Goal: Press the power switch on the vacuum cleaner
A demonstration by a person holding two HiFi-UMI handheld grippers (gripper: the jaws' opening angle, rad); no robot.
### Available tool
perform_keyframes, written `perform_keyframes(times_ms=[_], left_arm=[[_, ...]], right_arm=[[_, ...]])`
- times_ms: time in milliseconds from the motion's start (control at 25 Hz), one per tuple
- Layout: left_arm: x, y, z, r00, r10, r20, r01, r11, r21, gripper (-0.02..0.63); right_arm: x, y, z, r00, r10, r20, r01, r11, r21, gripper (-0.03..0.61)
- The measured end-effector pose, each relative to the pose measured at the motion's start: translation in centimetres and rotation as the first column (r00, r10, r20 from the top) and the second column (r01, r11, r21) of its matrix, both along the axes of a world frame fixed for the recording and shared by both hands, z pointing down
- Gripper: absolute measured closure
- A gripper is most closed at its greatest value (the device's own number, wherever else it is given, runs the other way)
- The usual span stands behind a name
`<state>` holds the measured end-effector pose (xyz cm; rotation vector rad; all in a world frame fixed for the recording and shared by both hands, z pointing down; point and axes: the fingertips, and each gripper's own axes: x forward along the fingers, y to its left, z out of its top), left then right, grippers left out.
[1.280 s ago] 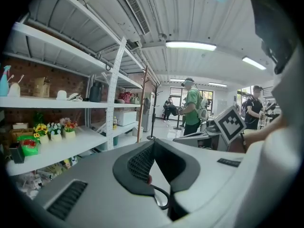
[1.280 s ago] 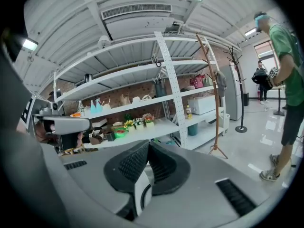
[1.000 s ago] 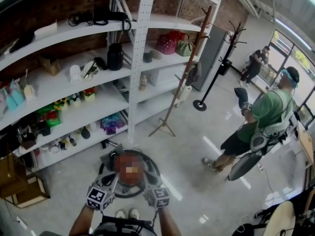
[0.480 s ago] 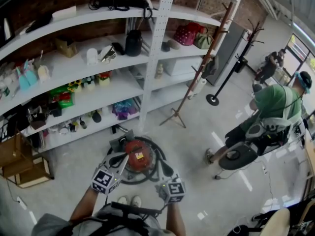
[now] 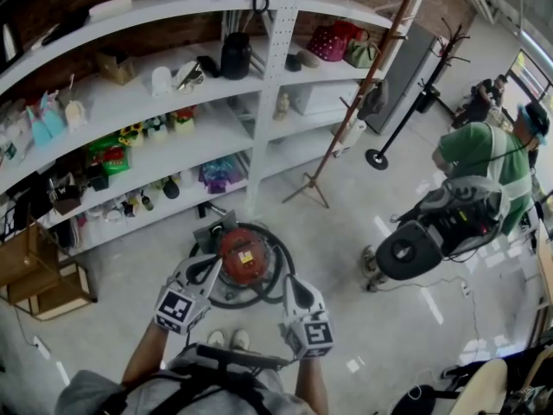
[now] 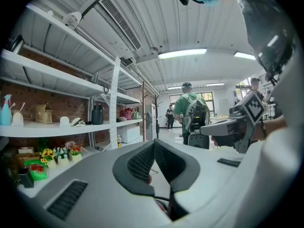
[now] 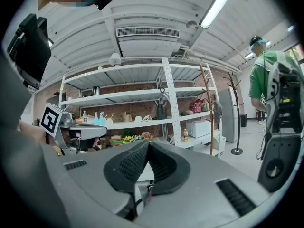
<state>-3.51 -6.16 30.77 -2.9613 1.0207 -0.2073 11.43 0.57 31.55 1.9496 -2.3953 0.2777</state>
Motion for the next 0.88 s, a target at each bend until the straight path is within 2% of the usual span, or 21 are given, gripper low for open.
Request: perform_keyframes(times_ms=[560,880], left_arm=[[-2.1,0.9,-1.0,0.999,-0.029,0.016,0.028,0.998,0.061,0.604],[-3.2,0.9,-1.6,0.998,-0.058,0.019,0.056,0.996,0.074,0.604]], right_arm=[[1.0,2.4,-1.1,0.999,0.006,-0.04,-0.005,1.0,0.024,0.571],[0.8,3.0,-1.5,1.0,0.012,-0.024,-0.012,0.999,0.029,0.572]])
